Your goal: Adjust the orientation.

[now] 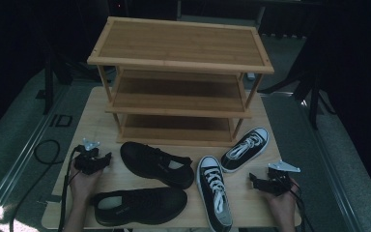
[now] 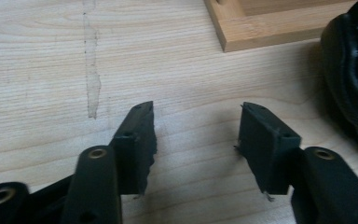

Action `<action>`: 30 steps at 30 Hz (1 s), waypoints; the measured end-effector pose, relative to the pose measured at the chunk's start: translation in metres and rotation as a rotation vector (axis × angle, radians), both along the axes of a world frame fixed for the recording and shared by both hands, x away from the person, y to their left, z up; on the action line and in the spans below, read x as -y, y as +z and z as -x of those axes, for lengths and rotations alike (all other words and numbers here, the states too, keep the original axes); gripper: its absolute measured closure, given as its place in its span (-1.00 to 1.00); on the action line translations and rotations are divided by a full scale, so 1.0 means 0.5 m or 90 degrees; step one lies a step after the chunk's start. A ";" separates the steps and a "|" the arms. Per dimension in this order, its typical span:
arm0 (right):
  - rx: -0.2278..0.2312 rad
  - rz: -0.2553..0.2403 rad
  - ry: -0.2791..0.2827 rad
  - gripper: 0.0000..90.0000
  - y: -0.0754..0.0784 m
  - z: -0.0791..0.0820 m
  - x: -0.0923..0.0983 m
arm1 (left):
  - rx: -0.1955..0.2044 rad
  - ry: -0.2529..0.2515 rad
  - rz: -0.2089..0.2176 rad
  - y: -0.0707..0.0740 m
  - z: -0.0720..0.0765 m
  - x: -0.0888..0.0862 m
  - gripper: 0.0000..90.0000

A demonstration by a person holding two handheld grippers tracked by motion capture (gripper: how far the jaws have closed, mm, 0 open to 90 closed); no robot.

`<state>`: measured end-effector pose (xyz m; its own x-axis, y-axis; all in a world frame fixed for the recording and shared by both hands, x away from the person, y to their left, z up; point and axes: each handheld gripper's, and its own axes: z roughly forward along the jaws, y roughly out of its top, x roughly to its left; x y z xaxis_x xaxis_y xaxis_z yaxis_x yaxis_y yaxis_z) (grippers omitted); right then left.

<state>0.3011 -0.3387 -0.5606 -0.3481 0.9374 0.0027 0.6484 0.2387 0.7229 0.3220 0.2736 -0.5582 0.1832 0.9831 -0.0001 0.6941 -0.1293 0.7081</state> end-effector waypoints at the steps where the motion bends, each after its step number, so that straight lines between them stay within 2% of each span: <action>1: 0.000 0.000 0.000 -0.69 0.000 0.000 0.000 | 0.001 -0.004 0.004 0.001 0.001 0.000 0.08; 6: -0.001 0.000 0.000 -0.69 0.000 0.000 0.000 | 0.008 -0.021 0.033 0.014 0.012 -0.001 0.20; 10: 0.000 0.000 0.000 -0.69 0.000 0.000 0.000 | 0.014 -0.042 0.042 0.022 0.023 0.000 0.29; 16: 0.000 0.000 0.000 -0.69 0.000 0.000 0.000 | 0.006 -0.078 0.070 0.028 0.039 -0.001 0.51; 21: -0.001 0.000 0.000 -0.69 0.000 0.000 0.000 | 0.002 -0.111 0.060 0.031 0.052 0.009 0.69; 25: 0.000 0.000 0.000 -0.69 0.000 0.000 0.000 | 0.000 -0.132 0.051 0.029 0.059 0.016 0.94; 30: -0.001 0.000 0.000 -0.69 0.000 0.000 0.000 | 0.001 -0.160 0.037 0.027 0.068 0.026 1.00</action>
<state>0.3010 -0.3387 -0.5606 -0.3482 0.9374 0.0033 0.6490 0.2386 0.7224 0.2880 0.2603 -0.5449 0.4218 0.9050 -0.0549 0.6446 -0.2567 0.7201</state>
